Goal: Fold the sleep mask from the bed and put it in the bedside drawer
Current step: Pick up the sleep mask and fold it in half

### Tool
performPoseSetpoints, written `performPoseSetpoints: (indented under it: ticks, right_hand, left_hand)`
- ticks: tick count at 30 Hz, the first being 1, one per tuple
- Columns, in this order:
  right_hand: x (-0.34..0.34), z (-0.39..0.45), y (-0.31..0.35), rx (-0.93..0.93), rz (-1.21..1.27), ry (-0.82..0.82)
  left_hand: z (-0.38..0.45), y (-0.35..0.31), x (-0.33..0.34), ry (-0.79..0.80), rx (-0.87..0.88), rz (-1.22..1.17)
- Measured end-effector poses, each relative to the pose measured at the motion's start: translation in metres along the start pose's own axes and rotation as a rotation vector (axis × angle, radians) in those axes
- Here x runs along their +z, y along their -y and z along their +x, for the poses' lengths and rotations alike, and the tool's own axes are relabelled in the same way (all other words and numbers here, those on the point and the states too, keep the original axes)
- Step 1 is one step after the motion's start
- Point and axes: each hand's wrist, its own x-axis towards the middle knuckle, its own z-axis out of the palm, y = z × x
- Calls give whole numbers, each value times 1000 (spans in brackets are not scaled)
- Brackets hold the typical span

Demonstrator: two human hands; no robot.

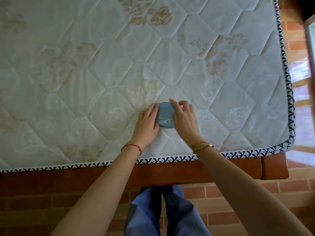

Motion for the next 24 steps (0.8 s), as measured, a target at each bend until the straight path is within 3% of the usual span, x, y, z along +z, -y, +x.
performPoseSetpoints:
  ticks: [3,12,15,21,24]
  right_hand:
    - [0,-3,-3,-127,-149,32]
    - [2,-15,-27,-53,-236,76]
    - [2,-19,-28,15,-188,61]
    - [6,-28,-19,163,146,61]
    - [9,-26,-15,235,248,63]
  left_hand:
    - [7,0,3,-4,-5,123]
    - [11,1,8,-33,-24,290]
    - [3,0,11,-96,-76,150]
    - [-1,0,22,-186,-289,-386]
    - [2,-1,24,-204,-327,-459]
